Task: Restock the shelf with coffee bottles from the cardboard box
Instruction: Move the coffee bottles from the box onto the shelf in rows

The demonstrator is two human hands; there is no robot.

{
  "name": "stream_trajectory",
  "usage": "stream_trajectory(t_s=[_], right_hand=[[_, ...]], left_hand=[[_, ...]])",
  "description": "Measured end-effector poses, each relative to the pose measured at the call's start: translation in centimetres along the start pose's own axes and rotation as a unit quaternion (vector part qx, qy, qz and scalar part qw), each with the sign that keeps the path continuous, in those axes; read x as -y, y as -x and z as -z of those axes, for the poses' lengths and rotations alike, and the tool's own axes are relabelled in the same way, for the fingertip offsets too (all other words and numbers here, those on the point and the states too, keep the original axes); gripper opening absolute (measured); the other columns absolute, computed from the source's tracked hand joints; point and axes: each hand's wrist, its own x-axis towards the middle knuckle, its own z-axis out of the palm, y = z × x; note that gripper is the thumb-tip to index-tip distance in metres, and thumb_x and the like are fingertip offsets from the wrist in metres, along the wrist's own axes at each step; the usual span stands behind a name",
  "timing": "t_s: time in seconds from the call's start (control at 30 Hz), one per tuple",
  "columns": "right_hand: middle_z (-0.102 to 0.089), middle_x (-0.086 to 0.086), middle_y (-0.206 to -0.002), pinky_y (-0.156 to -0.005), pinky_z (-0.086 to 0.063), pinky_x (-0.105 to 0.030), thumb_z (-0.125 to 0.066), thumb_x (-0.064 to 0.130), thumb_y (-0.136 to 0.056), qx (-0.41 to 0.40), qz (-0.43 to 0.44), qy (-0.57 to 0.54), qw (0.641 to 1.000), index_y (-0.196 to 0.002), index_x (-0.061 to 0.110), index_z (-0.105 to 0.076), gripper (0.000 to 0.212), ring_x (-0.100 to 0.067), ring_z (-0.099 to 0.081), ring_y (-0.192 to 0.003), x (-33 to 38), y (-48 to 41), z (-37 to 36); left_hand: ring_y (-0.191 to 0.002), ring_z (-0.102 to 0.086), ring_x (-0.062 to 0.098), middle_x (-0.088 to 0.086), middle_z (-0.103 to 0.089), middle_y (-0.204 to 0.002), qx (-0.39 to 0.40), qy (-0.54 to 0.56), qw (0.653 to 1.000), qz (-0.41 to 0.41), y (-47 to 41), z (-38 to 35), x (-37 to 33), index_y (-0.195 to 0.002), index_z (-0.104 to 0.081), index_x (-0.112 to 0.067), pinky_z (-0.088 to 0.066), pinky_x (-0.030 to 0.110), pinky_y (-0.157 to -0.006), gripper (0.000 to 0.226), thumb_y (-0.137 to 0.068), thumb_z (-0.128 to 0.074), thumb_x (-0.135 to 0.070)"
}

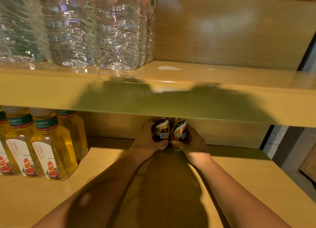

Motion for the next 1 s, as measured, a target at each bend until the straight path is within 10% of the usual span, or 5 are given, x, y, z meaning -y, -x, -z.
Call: stream_trajectory(t_s=[0.23, 0.37, 0.47, 0.7, 1.0], right_hand=[[-0.062, 0.003, -0.134, -0.105, -0.044, -0.030, -0.064, 0.049, -0.093, 0.155, -0.132, 0.200, 0.958, -0.138, 0.023, -0.056, 0.052, -0.015, -0.058, -0.120, 2.4, 2.2, 1.6], [-0.071, -0.009, -0.114, -0.099, -0.050, -0.038, -0.030, 0.070, -0.098, 0.180, -0.145, 0.407, 0.884, -0.111, 0.016, -0.069, 0.068, -0.024, -0.064, -0.110, 5.0, 5.3, 3.6], [-0.066, -0.005, -0.122, -0.104, -0.048, -0.042, -0.040, 0.074, -0.092, 0.114, -0.069, 0.454, 0.881, -0.125, 0.017, -0.061, 0.070, -0.024, -0.060, -0.115, 6.6, 8.4, 4.6], [-0.007, -0.008, -0.169, -0.126, -0.006, -0.050, -0.040, 0.073, -0.091, 0.117, 0.019, 0.478, 0.870, -0.161, 0.025, -0.007, 0.091, -0.029, -0.001, -0.156, 11.9, 17.1, 6.3], [0.004, -0.010, -0.170, -0.125, -0.004, -0.052, -0.033, 0.074, -0.092, 0.087, 0.037, 0.513, 0.853, -0.161, 0.022, -0.001, 0.093, -0.031, 0.005, -0.156, 20.8, 31.7, 5.5]], left_hand=[[-0.125, -0.055, 0.008, -0.008, -0.051, -0.143, 0.052, -0.064, 0.995, 0.049, 0.6, 2.3, 0.7, -0.142, -0.048, -0.033, -0.049, 0.034, -0.106, 0.100, -0.057, -0.093, -0.058], [-0.119, -0.061, 0.020, -0.001, -0.065, -0.130, 0.205, -0.326, 0.908, 0.163, 4.5, 5.9, -3.4, -0.126, -0.065, -0.020, -0.048, 0.033, -0.101, 0.069, -0.086, -0.057, -0.076], [-0.108, -0.061, 0.018, 0.002, -0.065, -0.121, 0.177, -0.405, 0.894, 0.070, 8.5, 8.3, -7.0, -0.124, -0.060, -0.019, -0.051, 0.035, -0.097, 0.063, -0.084, -0.065, -0.067], [-0.157, 0.001, 0.033, 0.007, -0.004, -0.171, 0.152, -0.500, 0.852, -0.034, 18.0, 11.9, -10.8, -0.162, 0.000, -0.026, -0.006, 0.058, -0.126, 0.123, -0.072, -0.059, -0.085], [-0.156, 0.012, 0.036, 0.011, 0.009, -0.171, 0.145, -0.532, 0.829, -0.098, 31.1, 18.7, -12.1, -0.162, 0.009, -0.025, 0.000, 0.062, -0.124, 0.119, -0.077, -0.042, -0.090]])
